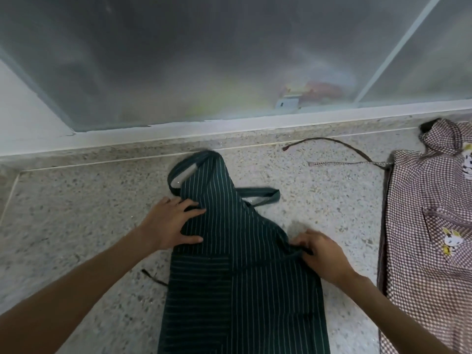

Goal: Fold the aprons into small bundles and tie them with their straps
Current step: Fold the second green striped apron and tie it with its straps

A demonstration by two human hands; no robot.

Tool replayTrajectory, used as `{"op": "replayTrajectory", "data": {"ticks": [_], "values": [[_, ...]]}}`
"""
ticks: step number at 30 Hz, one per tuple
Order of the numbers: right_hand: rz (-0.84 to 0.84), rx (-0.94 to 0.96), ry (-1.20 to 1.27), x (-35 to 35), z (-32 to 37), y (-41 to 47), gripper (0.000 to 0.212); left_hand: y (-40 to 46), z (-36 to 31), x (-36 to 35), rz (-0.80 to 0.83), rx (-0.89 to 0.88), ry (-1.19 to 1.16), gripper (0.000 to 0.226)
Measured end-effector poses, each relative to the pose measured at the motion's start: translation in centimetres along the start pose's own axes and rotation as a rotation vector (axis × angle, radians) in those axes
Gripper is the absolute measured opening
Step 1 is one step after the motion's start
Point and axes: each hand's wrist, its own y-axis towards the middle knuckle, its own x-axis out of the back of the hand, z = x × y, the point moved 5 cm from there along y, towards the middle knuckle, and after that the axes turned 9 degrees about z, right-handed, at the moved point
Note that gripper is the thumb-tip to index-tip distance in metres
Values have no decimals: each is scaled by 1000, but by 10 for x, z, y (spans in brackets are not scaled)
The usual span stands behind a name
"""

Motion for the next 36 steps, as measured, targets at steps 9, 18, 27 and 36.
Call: {"op": "replayTrajectory", "data": {"ticks": [9,18,27,36], "values": [[-19,-116,-14,39,67,48,36,35,12,69,-184,480,-292,65],[172,-245,-170,36,89,109,18,76,28,70,16,459,-768,11],[-1030,147,750,136,68,55,5,4,53,77,-82,379,-1328,28],[-429,-77,24,90,83,102,20,29,52,52,-255,604,-1412,29]]}}
